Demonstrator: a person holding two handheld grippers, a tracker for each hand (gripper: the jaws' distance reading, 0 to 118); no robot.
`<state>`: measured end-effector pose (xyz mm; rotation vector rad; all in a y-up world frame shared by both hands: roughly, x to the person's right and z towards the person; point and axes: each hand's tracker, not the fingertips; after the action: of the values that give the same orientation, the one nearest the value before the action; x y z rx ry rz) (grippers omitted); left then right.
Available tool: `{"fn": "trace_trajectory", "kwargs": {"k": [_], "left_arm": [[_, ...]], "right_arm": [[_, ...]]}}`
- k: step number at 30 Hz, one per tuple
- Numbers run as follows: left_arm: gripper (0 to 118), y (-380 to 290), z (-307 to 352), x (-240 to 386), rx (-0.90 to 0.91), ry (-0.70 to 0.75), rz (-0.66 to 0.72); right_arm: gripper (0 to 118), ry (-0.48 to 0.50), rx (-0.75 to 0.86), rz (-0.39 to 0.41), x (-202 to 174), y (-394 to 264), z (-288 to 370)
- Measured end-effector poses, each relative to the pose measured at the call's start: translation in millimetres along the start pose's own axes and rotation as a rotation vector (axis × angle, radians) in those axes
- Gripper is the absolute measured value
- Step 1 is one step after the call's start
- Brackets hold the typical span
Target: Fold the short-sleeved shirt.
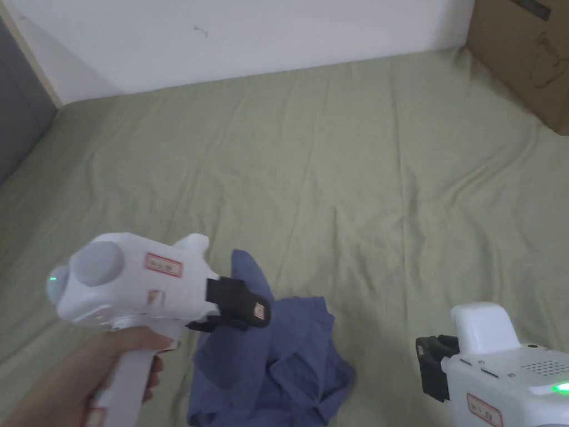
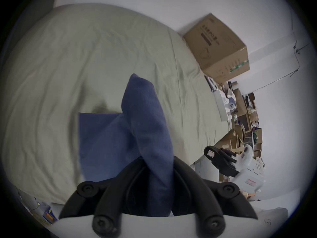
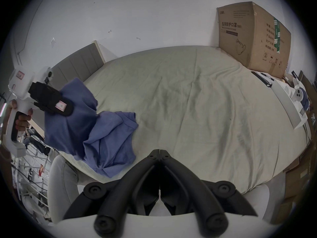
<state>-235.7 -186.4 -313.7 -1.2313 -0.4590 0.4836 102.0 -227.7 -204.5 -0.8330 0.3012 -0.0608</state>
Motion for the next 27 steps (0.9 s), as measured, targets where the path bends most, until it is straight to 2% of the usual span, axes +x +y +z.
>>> {"fn": "trace_trajectory", "kwargs": {"k": [1,4,5,7,8,12,15,16,17,18,19,21,25,27], "left_arm": [[16,2.9,-14.0,2.2,-0.018,0.003,0.0],[45,10.2,-37.5,-0.4,-0.038,0.001,-0.018],[45,10.0,-39.2,1.0,-0.033,-0.007,-0.019],[105,9.0,-36.0,3.1,-0.025,-0.006,-0.027],[113,8.8,-27.3,2.6,-0.004,-0.01,-0.032],[113,-2.2,7.1,-0.4,0.068,0.001,-0.018],[109,-12.9,25.5,-23.5,0.134,0.05,0.046],[93,-15.7,29.3,-33.5,0.168,0.059,0.073],[64,-19.8,31.6,-39.0,0.182,0.073,0.077],[30,-24.3,32.1,-43.3,0.18,0.096,0.064],[3,-28.9,29.5,-45.2,0.185,0.154,0.049],[3,-30.2,20.0,-55.8,0.16,0.219,0.0],[1,-40.0,-1.7,-41.8,0.118,0.064,0.012],[1,-38.0,-18.8,-31.7,0.105,0.055,-0.011]], "right_arm": [[0,-0.007,-0.002,-0.005,2.4,-1.4,1.6],[0,-0.019,-0.004,-0.014,9.3,-4.1,8.1],[0,-0.024,-0.004,-0.015,11.1,-4.9,9.9],[0,-0.039,-0.008,-0.022,14.8,-5.9,10.2],[0,-0.042,-0.012,-0.027,16.5,-6.3,9.3],[0,-0.042,-0.026,-0.041,16.6,-6.9,4.4],[0,-0.033,-0.029,-0.03,11.3,-6.7,0.8],[0,-0.028,-0.031,-0.026,9.3,-6.6,-0.7],[0,-0.024,-0.034,-0.021,7.0,-6.2,-2.2],[0,-0.02,-0.036,-0.017,4.9,-6.1,-3.5],[0,-0.017,-0.037,-0.012,2.6,-6.0,-4.6],[0,-0.018,-0.033,-0.007,-1.4,-5.5,-5.9],[0,-0.018,-0.031,0.002,-3.8,-3.5,-6.7],[0,-0.025,-0.03,0.009,-4.0,-3.2,-6.5]]}}
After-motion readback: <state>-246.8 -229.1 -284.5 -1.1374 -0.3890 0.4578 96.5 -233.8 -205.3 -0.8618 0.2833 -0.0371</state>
